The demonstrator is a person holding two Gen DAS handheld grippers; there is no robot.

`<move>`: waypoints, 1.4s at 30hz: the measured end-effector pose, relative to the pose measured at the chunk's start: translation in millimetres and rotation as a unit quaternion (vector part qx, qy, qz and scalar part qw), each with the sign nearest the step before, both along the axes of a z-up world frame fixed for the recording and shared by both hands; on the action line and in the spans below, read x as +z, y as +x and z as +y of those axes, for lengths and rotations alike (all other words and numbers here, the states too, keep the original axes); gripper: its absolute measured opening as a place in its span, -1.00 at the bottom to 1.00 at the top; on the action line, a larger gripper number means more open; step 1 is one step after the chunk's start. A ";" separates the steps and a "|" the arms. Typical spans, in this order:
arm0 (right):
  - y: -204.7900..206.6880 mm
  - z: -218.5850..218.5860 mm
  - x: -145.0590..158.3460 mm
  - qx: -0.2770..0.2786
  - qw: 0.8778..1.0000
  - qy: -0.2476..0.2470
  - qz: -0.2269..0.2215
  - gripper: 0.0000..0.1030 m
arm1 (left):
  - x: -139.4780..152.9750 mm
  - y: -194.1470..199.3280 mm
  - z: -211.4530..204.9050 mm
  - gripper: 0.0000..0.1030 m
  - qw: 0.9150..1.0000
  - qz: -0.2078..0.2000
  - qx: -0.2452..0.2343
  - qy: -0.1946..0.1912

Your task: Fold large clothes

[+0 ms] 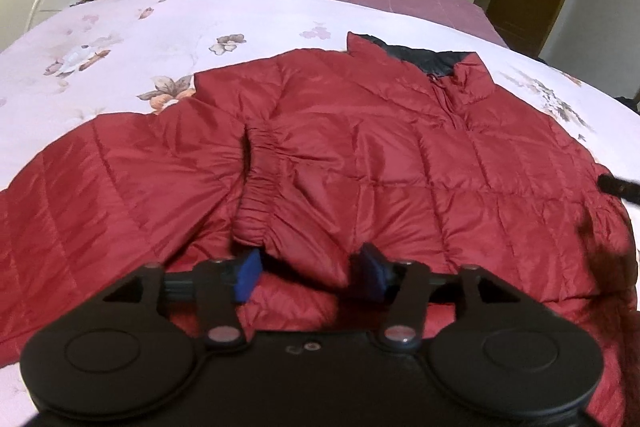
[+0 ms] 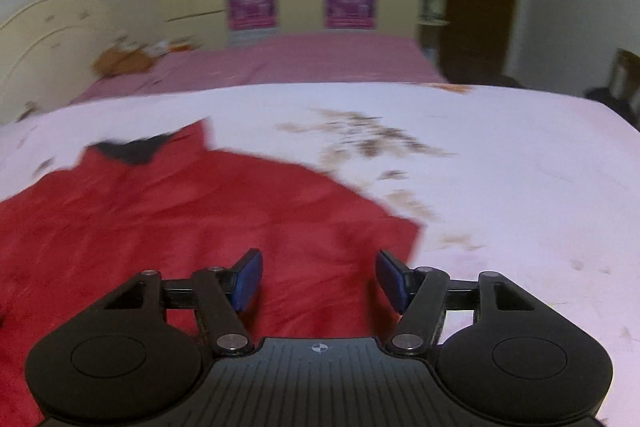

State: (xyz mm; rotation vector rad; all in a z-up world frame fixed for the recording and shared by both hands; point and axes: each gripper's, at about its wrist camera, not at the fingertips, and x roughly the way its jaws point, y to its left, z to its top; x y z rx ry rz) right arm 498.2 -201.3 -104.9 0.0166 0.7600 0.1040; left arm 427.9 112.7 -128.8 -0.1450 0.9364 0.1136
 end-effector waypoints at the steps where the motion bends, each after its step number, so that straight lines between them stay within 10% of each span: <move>1: -3.0 8.9 -2.3 0.014 1.000 -0.002 0.003 0.21 | 1.9 -1.9 -0.4 0.19 1.000 -0.003 0.001 0.002; 13: -2.9 52.0 -41.8 0.065 0.995 -0.046 0.059 0.43 | 20.4 -22.2 15.2 0.25 1.000 -0.018 0.020 0.000; 42: -15.7 170.5 -11.5 0.180 0.983 0.005 0.029 0.45 | 22.6 -98.2 134.7 0.31 0.985 0.002 0.169 -0.031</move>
